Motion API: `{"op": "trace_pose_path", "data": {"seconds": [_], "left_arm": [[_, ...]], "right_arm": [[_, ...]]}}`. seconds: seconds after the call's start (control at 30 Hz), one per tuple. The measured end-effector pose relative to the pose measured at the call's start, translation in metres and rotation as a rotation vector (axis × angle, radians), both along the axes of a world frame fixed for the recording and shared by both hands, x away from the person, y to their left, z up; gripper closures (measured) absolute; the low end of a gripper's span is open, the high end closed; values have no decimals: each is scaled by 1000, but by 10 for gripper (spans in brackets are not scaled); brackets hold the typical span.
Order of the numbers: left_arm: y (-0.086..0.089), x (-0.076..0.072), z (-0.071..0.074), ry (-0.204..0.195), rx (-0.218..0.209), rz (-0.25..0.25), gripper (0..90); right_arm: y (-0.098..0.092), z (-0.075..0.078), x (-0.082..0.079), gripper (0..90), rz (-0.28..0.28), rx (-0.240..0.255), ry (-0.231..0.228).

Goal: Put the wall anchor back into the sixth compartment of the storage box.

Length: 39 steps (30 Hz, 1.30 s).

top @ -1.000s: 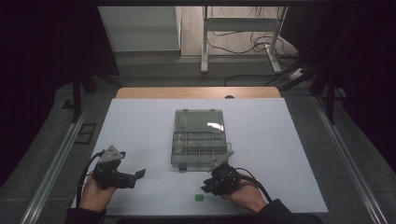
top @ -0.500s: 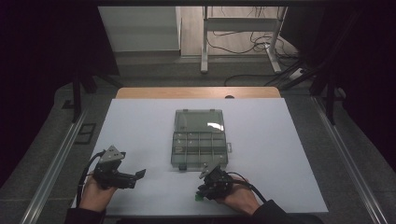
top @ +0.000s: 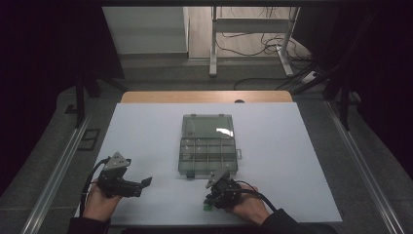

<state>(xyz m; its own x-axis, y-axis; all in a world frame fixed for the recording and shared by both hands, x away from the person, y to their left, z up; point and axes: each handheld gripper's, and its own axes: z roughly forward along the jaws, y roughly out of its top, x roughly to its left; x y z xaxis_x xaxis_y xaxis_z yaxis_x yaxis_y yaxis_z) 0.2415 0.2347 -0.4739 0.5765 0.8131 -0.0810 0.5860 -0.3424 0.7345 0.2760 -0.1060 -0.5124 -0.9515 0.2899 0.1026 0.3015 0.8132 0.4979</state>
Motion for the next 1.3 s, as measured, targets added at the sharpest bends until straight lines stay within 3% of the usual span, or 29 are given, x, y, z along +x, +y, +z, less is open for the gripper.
{"op": "trace_pose_path", "data": {"seconds": [0.23, 0.43, 0.73, 1.3], "left_arm": [[0, 0, 0, 3, 3, 1, 0], [0, 0, -1, 4, 5, 2, 0], [0, 0, -1, 6, 4, 1, 0], [0, 1, -1, 12, 6, 5, 0]], "right_arm": [[0, 0, 1, 838, 15, -5, -3], [1, -1, 2, 813, -2, 7, 15], [5, 0, 2, 844, -2, -5, -4], [-6, 15, 11, 844, -55, 75, -5]]}}
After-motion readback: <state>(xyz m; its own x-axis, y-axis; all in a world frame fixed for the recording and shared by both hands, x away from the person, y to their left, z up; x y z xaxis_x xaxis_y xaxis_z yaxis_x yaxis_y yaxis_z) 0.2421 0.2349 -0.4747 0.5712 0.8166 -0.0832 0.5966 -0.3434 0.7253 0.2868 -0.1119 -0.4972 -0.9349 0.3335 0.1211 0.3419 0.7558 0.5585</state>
